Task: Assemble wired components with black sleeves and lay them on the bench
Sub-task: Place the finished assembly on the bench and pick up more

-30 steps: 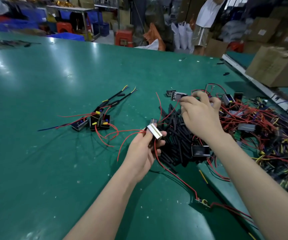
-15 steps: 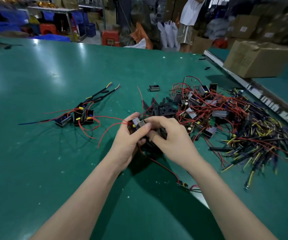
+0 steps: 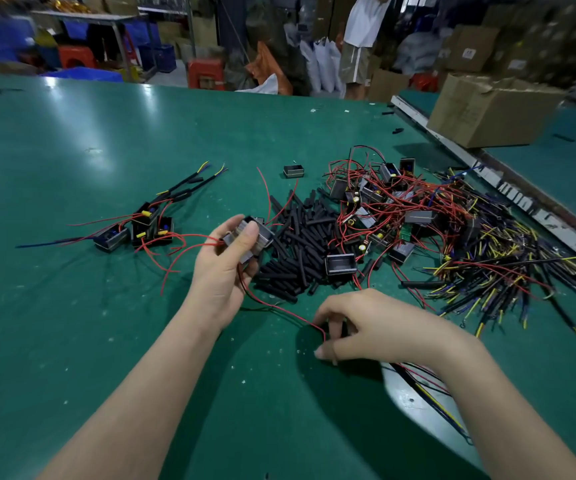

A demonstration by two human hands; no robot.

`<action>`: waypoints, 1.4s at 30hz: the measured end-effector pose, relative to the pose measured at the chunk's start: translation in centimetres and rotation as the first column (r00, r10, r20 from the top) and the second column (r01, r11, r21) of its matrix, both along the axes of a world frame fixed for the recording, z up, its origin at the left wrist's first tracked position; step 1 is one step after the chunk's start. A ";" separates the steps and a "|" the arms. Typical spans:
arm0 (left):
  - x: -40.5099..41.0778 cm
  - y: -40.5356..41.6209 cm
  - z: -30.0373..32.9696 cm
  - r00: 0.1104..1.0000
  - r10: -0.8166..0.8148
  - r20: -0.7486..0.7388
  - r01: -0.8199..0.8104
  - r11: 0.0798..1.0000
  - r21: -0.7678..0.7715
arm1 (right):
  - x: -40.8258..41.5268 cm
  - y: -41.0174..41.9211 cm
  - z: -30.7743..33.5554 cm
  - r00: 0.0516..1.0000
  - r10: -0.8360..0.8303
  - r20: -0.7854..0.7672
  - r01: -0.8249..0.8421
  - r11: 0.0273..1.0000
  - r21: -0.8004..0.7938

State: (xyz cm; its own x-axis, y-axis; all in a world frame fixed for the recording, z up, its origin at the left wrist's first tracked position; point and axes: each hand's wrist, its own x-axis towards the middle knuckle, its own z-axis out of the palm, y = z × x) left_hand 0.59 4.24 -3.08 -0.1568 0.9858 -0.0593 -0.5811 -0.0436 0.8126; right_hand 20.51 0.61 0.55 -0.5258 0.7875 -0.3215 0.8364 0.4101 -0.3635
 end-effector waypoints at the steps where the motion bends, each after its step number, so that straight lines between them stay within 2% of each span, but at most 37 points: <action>1: -0.3 0.0 0.1 1.000 -0.002 0.018 0.002 1.000 -0.002 | -0.2 -0.1 0.1 1.000 0.014 0.013 -0.014 0.999 0.029; 4: -1.3 0.0 0.5 0.995 0.012 0.098 -0.011 1.000 -0.009 | 0.0 -0.2 0.5 0.999 0.036 -0.034 -0.030 0.986 0.161; 6: -2.1 -0.1 0.6 0.986 0.038 0.163 -0.034 0.999 -0.026 | 0.3 -0.1 0.5 0.985 0.014 -0.171 0.026 0.973 0.230; 7: -2.4 -0.2 0.6 0.980 0.046 0.196 -0.040 0.999 -0.035 | 0.5 0.1 0.4 0.954 -0.033 -0.297 0.099 0.973 0.211; 8: -2.6 -0.2 0.6 0.974 0.055 0.219 -0.048 0.998 -0.039 | 0.7 0.2 0.4 0.882 -0.107 -0.459 0.183 0.975 0.126; 9: -2.7 -0.2 0.6 0.971 0.067 0.230 -0.061 0.998 -0.033 | 0.8 0.3 0.5 0.764 -0.204 -0.612 0.251 0.968 -0.010; 11: -2.5 -0.1 0.5 0.981 0.123 0.149 -0.128 0.992 0.023 | 0.8 0.8 0.7 0.512 -0.423 -0.748 0.325 0.901 -0.287; 12: -2.4 -0.1 0.4 0.985 0.163 0.057 -0.167 0.983 0.082 | 0.5 1.2 0.7 0.438 -0.492 -0.752 0.352 0.864 -0.360; 14: -2.0 -0.2 0.2 0.962 0.229 -0.150 -0.192 0.955 0.228 | -0.5 1.9 0.6 0.362 -0.545 -0.757 0.399 0.824 -0.402; 17: -1.1 -0.6 -0.2 0.902 0.219 -0.371 -0.104 0.947 0.305 | -2.7 2.7 0.6 0.205 -0.583 -0.786 0.398 0.784 -0.477; 19: -0.6 -0.9 -0.3 0.887 0.162 -0.432 -0.041 0.961 0.275 | -3.9 3.0 0.9 0.069 -0.633 -0.771 0.294 0.752 -0.590; 21: -0.3 -1.1 -0.1 0.882 0.098 -0.461 0.016 0.971 0.237 | -4.5 3.1 1.1 -0.030 -0.708 -0.705 0.111 0.699 -0.707; 23: -0.2 -1.3 0.2 0.909 0.033 -0.415 0.059 0.976 0.208 | -4.7 3.0 1.0 -0.049 -0.746 -0.664 -0.028 0.666 -0.746; 26: -0.2 -1.3 0.3 0.957 -0.024 -0.288 0.079 0.980 0.182 | -4.6 3.0 0.3 -0.100 -0.742 -0.663 -0.142 0.670 -0.728; 28: -0.1 -1.2 0.3 0.976 -0.068 -0.207 0.103 0.981 0.166 | -4.4 2.9 0.1 -0.121 -0.709 -0.695 -0.201 0.703 -0.682; 30: 0.0 -1.2 0.4 0.984 -0.117 -0.132 0.137 0.979 0.150 | -4.4 2.9 -0.2 -0.118 -0.618 -0.777 -0.214 0.780 -0.588; 31: 0.1 -1.2 0.5 0.984 -0.135 -0.117 0.150 0.979 0.137 | -4.5 2.9 -0.4 -0.084 -0.529 -0.845 -0.139 0.846 -0.516; 33: 0.5 -1.3 0.5 0.978 -0.170 -0.121 0.183 0.977 0.110 | -4.7 2.8 -0.8 0.077 -0.312 -0.947 0.129 0.945 -0.300; 34: 0.7 -1.4 0.6 0.974 -0.194 -0.119 0.206 0.973 0.101 | -4.9 2.7 -0.9 0.141 -0.236 -0.961 0.221 0.954 -0.202; 35: 0.8 -1.5 0.6 0.970 -0.220 -0.101 0.229 0.969 0.092 | -5.0 2.6 -0.9 0.157 -0.201 -0.967 0.266 0.951 -0.154; 38: 1.0 -1.7 0.9 0.961 -0.275 -0.015 0.275 0.959 0.061 | -4.7 2.3 -0.5 0.100 -0.188 -0.977 0.327 0.934 -0.146; 42: 0.5 -2.0 1.1 0.951 -0.309 0.015 0.308 0.949 0.075 | -3.6 2.4 0.1 0.043 -0.266 -0.963 0.421 0.879 -0.224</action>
